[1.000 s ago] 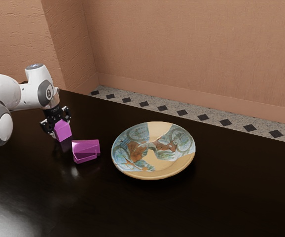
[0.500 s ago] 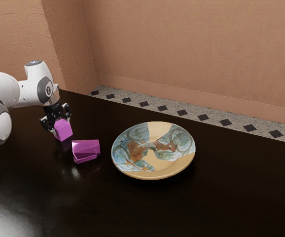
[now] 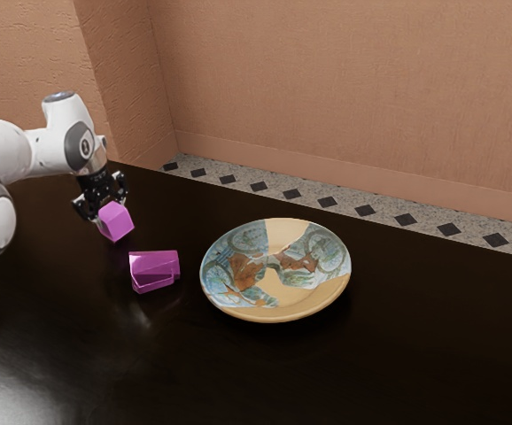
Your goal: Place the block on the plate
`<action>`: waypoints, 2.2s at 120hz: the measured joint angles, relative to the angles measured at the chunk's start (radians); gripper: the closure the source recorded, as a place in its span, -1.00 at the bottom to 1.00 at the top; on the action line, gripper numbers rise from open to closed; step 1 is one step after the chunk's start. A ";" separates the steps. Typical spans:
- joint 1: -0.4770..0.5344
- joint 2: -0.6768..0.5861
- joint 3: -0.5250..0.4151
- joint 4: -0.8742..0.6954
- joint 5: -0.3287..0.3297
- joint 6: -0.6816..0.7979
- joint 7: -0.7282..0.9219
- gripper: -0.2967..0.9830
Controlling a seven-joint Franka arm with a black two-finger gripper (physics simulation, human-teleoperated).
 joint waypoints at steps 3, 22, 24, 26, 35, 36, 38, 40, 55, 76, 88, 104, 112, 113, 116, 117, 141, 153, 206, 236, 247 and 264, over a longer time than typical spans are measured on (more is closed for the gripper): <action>-0.001 -0.008 0.000 0.000 0.001 -0.006 0.000 -0.12; -0.017 -0.069 0.007 -0.001 0.004 -0.060 0.001 -0.11; -0.020 -0.076 0.007 -0.001 0.006 -0.067 0.001 -0.11; -0.024 -0.083 0.007 -0.001 0.007 -0.073 0.001 -0.11; -0.039 -0.117 0.004 -0.001 0.014 -0.106 0.001 -0.11; -0.041 -0.121 0.004 -0.002 0.015 -0.110 0.000 -0.11; -0.045 -0.128 0.003 -0.002 0.017 -0.118 0.000 -0.11; -0.050 -0.137 0.001 -0.002 0.021 -0.125 0.000 -0.10; -0.089 -0.177 -0.028 -0.008 0.041 -0.173 -0.002 -0.11; -0.126 -0.199 -0.094 -0.008 0.068 -0.217 -0.004 -0.09; -0.146 -0.205 -0.121 -0.008 0.079 -0.234 -0.006 -0.09; -0.173 -0.207 -0.165 -0.009 0.102 -0.246 -0.009 -0.10; -0.185 -0.207 -0.196 -0.008 0.117 -0.249 -0.014 -0.10; -0.186 -0.207 -0.201 -0.008 0.119 -0.250 -0.014 -0.10; -0.188 -0.207 -0.216 -0.008 0.127 -0.251 -0.017 -0.10; -0.188 -0.207 -0.221 -0.008 0.130 -0.251 -0.018 -0.10; -0.195 -0.209 -0.331 -0.007 0.186 -0.265 -0.044 -0.10; -0.209 -0.207 -0.362 -0.007 0.206 -0.271 -0.059 -0.10; -0.293 -0.145 -0.441 -0.012 0.269 -0.270 -0.132 -0.10; -0.305 -0.082 -0.441 -0.010 0.270 -0.255 -0.159 -0.09; -0.290 -0.075 -0.436 -0.005 0.270 -0.252 -0.164 -0.09; -0.282 -0.068 -0.434 -0.002 0.270 -0.249 -0.168 -0.09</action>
